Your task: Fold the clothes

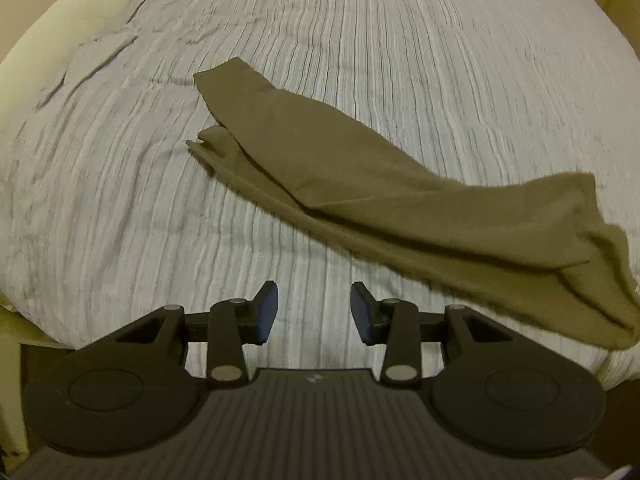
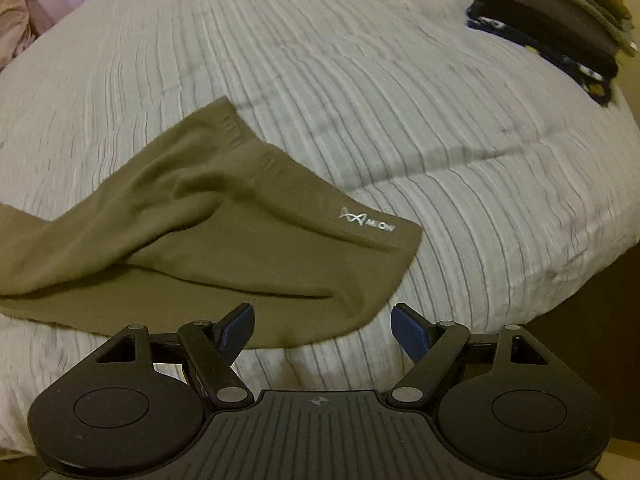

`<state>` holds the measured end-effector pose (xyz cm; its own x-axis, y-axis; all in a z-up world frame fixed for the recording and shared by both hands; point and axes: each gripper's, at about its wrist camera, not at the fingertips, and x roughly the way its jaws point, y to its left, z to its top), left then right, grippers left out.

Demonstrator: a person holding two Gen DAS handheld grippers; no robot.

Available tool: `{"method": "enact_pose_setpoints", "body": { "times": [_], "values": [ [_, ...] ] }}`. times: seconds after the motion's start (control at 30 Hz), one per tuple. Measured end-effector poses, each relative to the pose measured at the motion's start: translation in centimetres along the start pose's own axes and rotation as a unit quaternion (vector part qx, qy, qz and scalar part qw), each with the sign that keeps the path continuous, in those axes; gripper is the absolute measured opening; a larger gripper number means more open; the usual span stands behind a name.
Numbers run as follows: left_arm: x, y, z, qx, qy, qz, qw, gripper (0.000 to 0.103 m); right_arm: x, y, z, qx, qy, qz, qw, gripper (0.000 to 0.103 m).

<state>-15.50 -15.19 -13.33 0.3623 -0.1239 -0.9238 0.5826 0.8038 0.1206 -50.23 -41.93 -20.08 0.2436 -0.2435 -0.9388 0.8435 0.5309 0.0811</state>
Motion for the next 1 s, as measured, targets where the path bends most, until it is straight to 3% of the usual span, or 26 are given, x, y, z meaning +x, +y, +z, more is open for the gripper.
{"method": "enact_pose_setpoints", "body": {
  "times": [0.17, 0.3, 0.6, 0.8, 1.0],
  "values": [
    [-1.1, -0.5, -0.5, 0.001, -0.028, 0.015, 0.9995, 0.037, -2.0, 0.4, 0.1, -0.042, -0.026, 0.004, 0.999, 0.079],
    [-2.1, -1.5, -2.1, -0.017, -0.024, 0.031, 0.9991, 0.037, -2.8, 0.2, -0.1, -0.072, -0.028, 0.023, 0.997, 0.079],
    [-3.3, -5.8, -9.4, -0.046, 0.01, 0.032, 0.9984, 0.037, -5.2, -3.3, -1.9, -0.101, -0.011, 0.069, 0.992, 0.08],
    [-4.9, -6.8, -13.6, -0.074, 0.014, 0.039, 0.9964, 0.037, -6.0, -6.4, -3.1, -0.118, -0.009, 0.07, 0.99, 0.08],
    [-6.8, -6.8, -15.9, -0.1, 0.001, 0.056, 0.9934, 0.037, -6.3, -6.7, -3.6, -0.14, -0.008, 0.08, 0.987, 0.08]
  ]
}}
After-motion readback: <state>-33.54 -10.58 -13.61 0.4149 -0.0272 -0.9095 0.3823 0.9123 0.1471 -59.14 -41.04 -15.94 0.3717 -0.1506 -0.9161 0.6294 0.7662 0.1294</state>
